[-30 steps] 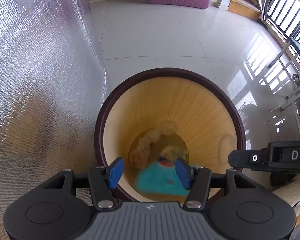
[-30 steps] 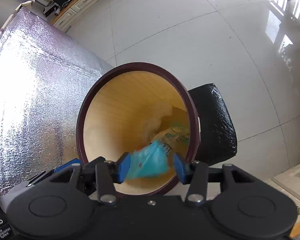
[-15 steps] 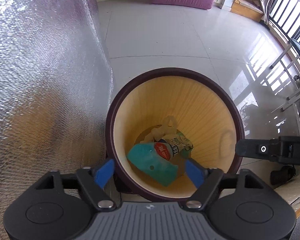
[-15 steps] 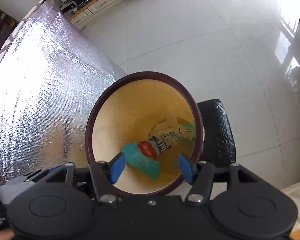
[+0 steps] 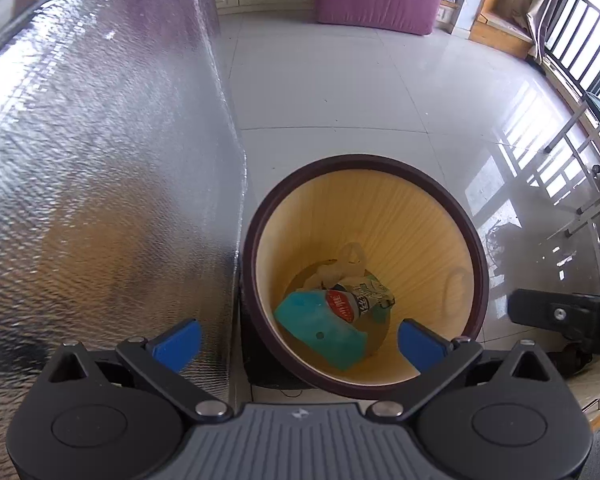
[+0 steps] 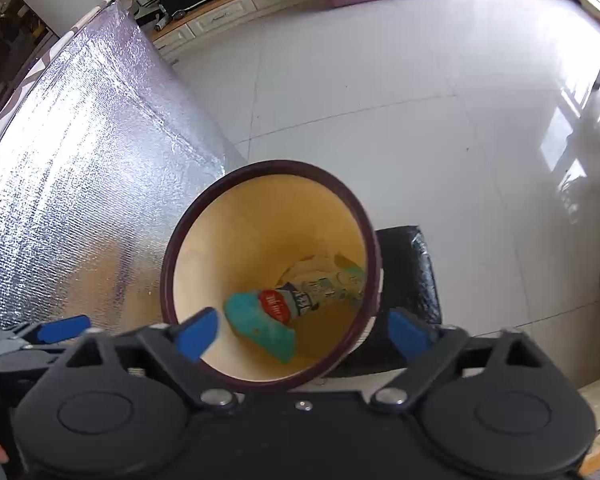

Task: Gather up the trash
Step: 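Open both grippers to drop the bags into the wastebasket, then move both grippers back up toward the trash on the table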

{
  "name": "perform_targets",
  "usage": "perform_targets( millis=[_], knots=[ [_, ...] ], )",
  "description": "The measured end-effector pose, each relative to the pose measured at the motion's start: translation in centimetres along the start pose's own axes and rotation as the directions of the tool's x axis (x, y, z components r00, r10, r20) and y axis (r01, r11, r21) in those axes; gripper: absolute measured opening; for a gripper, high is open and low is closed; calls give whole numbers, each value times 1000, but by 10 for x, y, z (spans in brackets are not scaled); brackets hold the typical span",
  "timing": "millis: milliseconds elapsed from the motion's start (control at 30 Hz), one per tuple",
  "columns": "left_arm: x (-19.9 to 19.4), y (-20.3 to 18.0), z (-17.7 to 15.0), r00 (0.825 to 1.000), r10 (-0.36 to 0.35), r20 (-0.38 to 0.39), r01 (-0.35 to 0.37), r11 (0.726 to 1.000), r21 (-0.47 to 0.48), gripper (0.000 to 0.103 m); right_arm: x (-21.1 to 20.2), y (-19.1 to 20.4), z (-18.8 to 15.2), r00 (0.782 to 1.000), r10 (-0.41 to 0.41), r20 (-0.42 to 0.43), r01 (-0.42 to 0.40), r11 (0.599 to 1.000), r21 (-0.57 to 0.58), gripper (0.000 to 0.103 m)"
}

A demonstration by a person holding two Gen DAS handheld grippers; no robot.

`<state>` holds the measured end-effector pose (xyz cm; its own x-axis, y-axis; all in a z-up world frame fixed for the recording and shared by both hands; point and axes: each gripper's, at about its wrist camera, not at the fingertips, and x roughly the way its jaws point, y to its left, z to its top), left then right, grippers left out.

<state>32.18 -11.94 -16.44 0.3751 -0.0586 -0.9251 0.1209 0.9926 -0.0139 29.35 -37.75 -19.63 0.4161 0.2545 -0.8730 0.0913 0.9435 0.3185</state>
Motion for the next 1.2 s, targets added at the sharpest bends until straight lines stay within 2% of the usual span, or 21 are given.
perform_targets(
  millis=[233, 433, 967, 1200],
  knots=[
    [-21, 5, -4, 999, 12, 35, -11, 1000, -11, 103, -19, 2, -8, 999, -19, 36, 20, 999, -42, 103],
    [-45, 8, -11, 998, -14, 58, 14, 1000, -7, 103, -36, 6, -18, 996, -56, 64, 61, 995, -76, 103],
    [-90, -1, -25, 993, -32, 115, 28, 999, 37, 103, -88, 7, -38, 985, -117, 129, 126, 990, -62, 103],
    [-126, -4, -34, 983, -60, 175, 52, 997, 49, 103, -119, 9, -49, 975, -133, 176, 146, 987, -67, 103]
  ],
)
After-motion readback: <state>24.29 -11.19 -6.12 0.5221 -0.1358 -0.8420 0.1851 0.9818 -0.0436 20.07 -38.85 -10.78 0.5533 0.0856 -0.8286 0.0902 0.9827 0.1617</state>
